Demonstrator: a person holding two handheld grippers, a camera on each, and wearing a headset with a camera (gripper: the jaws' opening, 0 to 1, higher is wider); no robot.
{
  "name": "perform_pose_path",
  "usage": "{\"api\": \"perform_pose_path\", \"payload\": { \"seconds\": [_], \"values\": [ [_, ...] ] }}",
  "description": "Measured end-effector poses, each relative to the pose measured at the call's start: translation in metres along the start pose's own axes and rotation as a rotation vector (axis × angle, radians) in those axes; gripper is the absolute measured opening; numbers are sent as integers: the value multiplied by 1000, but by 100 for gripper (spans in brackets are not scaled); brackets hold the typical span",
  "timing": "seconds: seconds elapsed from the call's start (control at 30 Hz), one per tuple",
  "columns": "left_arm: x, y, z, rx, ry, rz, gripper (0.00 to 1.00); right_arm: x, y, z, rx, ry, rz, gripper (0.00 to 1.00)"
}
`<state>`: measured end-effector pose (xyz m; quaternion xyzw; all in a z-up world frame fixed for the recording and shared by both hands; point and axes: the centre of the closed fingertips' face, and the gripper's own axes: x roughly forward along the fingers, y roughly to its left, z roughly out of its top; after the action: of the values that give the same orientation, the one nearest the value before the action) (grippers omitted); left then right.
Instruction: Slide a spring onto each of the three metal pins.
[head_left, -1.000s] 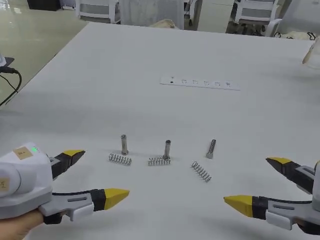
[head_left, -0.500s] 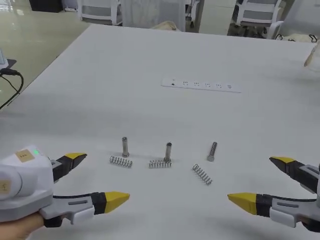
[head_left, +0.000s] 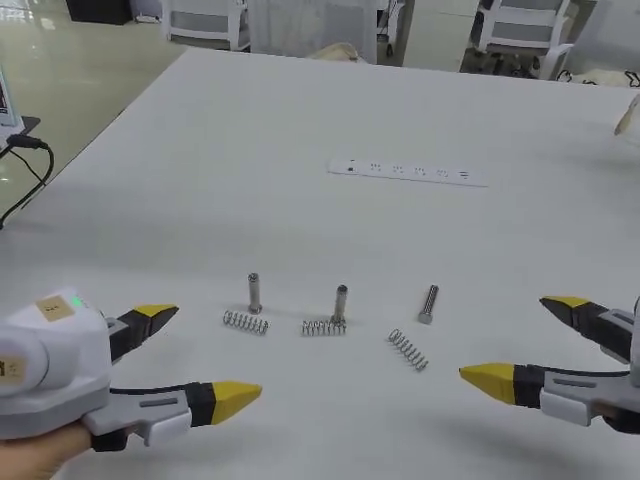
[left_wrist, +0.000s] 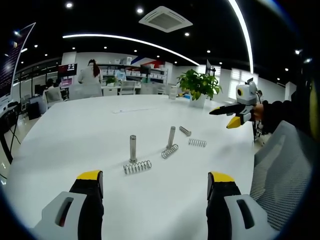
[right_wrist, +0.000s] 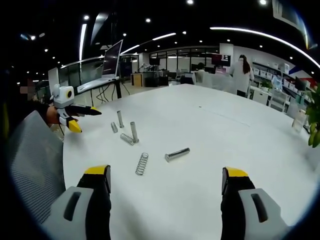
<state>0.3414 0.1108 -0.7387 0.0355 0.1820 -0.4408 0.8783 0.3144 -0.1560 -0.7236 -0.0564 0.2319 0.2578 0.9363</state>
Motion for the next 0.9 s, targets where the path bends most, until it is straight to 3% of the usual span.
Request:
{"api": "perform_pose_path", "payload": {
  "seconds": [0.43, 0.9],
  "values": [
    [-1, 1, 0, -3, -3, 2, 81, 15, -3, 14, -37, 23, 28, 91],
    [-1, 1, -1, -1, 1, -1, 79, 30, -11, 17, -53, 72, 39, 90]
  ]
}}
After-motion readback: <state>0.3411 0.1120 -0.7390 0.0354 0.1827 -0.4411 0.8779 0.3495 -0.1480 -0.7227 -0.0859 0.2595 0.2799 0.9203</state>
